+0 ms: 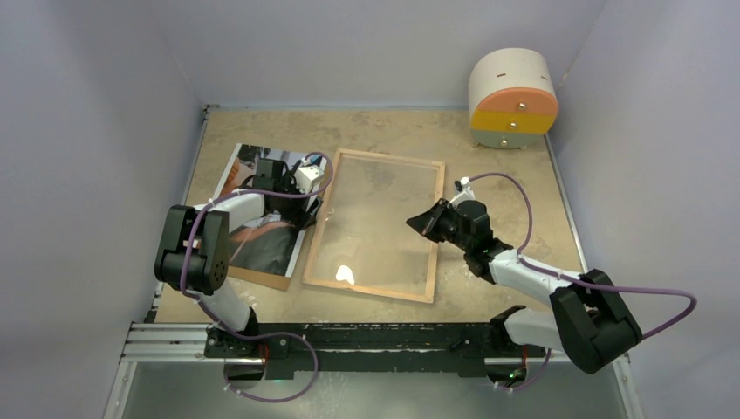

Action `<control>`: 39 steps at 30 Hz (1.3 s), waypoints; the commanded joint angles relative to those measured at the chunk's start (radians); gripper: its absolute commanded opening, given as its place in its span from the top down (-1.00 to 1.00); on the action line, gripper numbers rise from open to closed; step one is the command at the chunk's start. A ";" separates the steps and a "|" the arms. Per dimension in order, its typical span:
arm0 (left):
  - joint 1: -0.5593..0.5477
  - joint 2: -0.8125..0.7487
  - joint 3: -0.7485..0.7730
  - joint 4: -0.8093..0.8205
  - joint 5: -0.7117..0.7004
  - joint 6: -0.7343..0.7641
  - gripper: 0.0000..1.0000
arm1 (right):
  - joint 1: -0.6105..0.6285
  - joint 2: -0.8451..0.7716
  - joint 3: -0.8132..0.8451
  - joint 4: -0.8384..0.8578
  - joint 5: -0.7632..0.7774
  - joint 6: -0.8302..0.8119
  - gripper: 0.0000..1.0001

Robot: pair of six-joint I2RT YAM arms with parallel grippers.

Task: Put the photo into the frame

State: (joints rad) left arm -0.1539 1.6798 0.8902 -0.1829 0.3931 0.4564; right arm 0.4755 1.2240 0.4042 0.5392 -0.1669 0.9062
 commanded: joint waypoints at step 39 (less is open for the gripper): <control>-0.021 0.031 0.006 -0.095 0.072 -0.004 -0.69 | 0.003 -0.058 0.069 0.049 -0.039 0.027 1.00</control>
State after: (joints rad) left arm -0.1600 1.6802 0.8951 -0.1967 0.4149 0.4648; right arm 0.4770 1.1511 0.4648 0.5304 -0.2184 0.9234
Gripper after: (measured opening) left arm 0.851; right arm 0.004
